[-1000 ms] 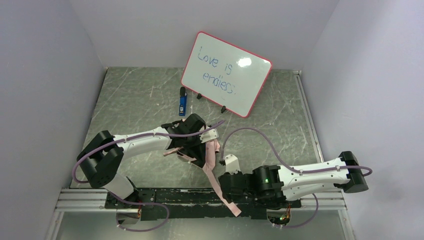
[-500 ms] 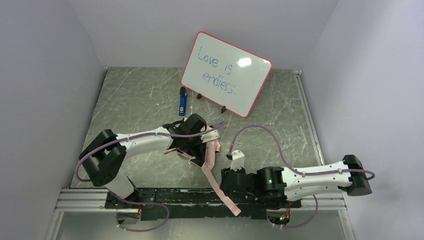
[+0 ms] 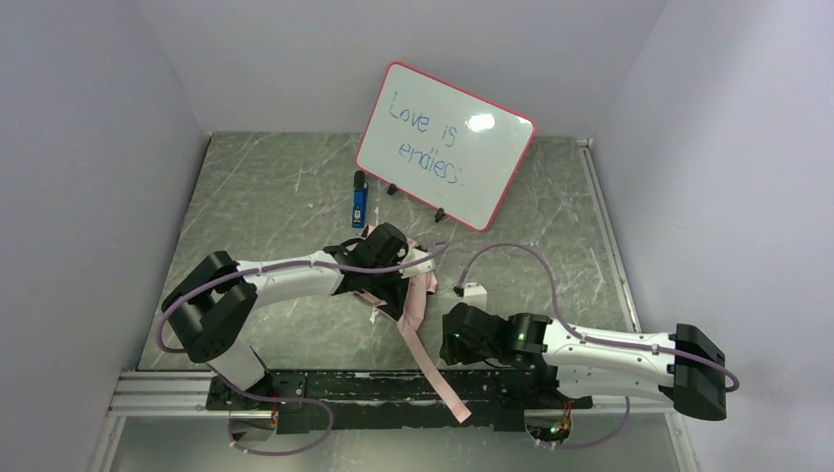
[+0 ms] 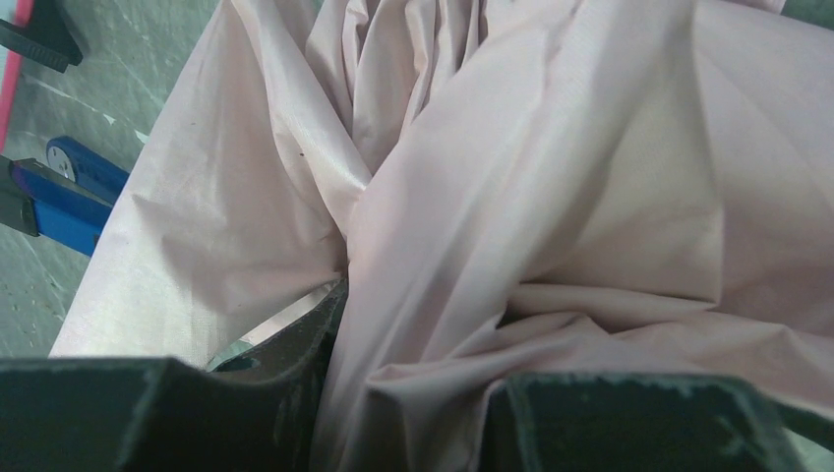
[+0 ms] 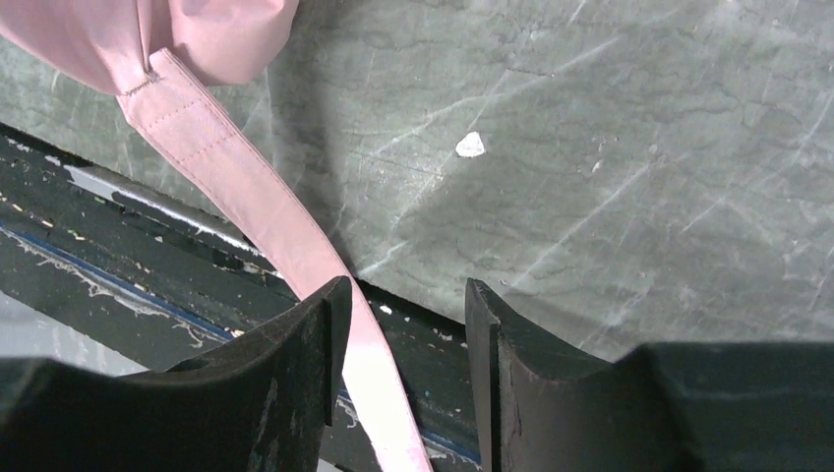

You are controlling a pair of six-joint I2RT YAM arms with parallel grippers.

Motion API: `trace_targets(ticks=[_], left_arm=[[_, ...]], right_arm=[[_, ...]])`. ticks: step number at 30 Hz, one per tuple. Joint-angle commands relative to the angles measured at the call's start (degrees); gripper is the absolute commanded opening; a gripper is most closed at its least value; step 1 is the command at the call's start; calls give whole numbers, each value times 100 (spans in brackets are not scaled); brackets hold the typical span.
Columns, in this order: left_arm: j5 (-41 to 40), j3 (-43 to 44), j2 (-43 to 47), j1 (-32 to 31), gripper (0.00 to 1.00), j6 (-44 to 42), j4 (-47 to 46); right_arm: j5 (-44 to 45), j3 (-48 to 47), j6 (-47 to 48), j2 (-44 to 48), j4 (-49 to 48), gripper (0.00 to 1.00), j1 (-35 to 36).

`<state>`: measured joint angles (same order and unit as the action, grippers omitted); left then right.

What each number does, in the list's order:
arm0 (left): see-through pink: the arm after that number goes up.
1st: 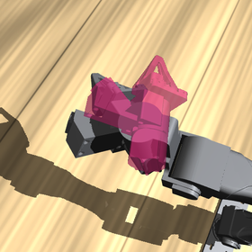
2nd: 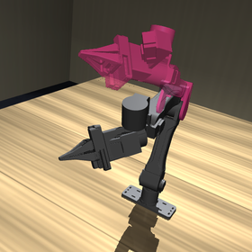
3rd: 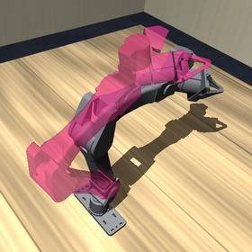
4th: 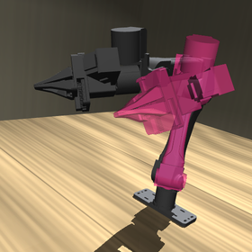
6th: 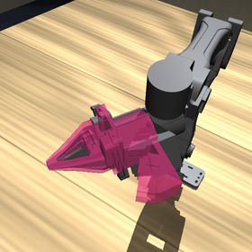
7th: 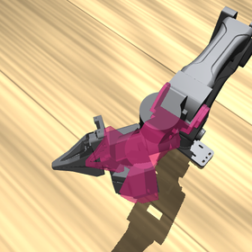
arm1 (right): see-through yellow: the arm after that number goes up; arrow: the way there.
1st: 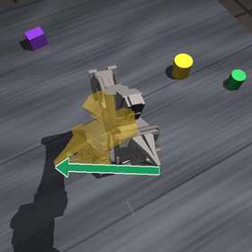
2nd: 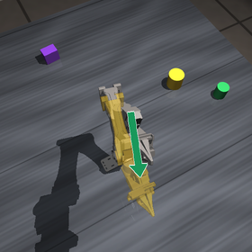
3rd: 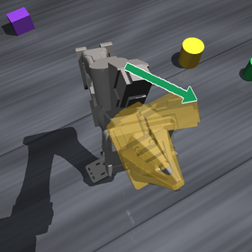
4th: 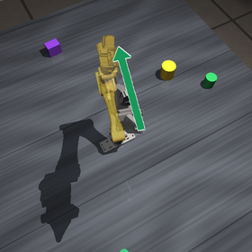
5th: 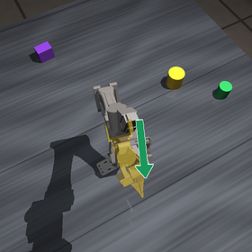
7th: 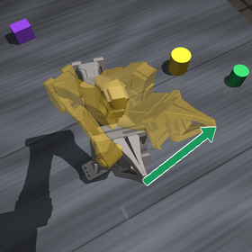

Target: Put away the umbrella

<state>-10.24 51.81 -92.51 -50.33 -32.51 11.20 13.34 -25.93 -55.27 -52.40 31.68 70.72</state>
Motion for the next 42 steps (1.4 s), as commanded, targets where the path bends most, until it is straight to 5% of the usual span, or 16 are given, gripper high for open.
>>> trace_targets(ticks=[1, 22, 27, 38, 42], left_arm=[[99, -189, -188, 58, 5, -109, -262], [608, -1145, 756, -56, 5, -697, -1488], [608, -1412, 793, -265, 5, -1176, -1828], [413, -2315, 1241, -796, 5, -2298, -2920], [472, -2688, 1348, -1026, 5, -2812, -3299]], right_arm=[[-246, 3, 324, -111, -285, 49, -234], [-591, -903, 2117, 133, -1205, 56, -3029], [-1022, -1136, 2935, -258, -1828, 67, -3520], [-3375, -1494, 5037, -1493, -3625, 73, -4410], [-4823, -1810, 6073, -1999, -3592, 72, -4490]])
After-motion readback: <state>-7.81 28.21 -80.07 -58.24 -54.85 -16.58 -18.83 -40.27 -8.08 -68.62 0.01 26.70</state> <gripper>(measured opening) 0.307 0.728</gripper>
